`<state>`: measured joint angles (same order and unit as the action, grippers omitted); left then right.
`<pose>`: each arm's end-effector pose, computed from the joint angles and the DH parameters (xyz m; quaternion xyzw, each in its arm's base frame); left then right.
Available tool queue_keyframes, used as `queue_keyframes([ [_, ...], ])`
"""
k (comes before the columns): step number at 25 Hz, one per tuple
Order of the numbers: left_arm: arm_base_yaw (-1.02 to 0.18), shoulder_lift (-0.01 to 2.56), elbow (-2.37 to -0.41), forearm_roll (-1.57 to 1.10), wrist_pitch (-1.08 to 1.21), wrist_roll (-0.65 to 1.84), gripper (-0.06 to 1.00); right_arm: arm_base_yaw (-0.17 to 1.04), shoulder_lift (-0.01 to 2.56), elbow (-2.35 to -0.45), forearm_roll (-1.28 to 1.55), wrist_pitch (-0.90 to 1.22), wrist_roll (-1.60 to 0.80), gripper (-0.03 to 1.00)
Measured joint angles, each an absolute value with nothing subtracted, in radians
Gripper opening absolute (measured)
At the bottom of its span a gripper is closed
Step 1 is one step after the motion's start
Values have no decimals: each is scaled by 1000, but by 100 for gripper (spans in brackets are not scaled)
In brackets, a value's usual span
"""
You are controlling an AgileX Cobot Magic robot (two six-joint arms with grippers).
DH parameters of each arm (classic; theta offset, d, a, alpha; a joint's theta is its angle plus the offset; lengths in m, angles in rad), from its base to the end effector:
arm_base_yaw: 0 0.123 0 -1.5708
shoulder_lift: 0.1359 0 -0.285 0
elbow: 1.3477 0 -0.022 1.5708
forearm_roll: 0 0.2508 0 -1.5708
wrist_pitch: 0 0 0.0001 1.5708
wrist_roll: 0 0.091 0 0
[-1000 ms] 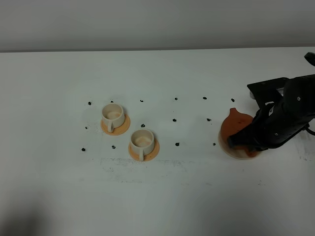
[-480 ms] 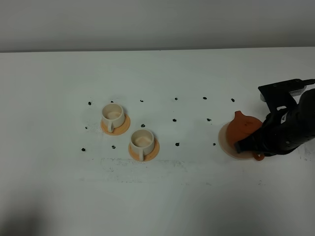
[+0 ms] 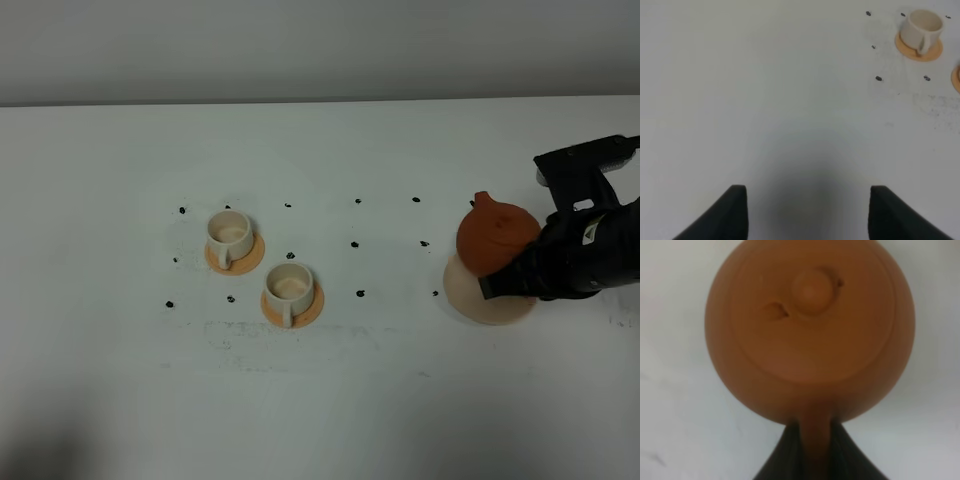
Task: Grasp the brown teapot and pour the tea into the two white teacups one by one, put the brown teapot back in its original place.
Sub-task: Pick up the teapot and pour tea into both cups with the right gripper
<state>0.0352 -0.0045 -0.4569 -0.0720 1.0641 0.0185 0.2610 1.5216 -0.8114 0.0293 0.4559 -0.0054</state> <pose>-0.0008 -0.0058 0.2651 -0.0065 0.8634 -0.0225 0.5040 0.2742 0.0744 0.1982 -0.1177 0.9627 0.0404 0.2403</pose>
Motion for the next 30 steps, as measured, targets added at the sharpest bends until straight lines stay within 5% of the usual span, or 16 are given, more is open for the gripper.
queue_keyframes([
  [17,35,-4,-457,-72,1064,18,50,440,1513,-811,0,274,-5,8],
  [30,35,-4,-457,-72,1064,17,50,525,1597,-918,-107,324,-6,8],
])
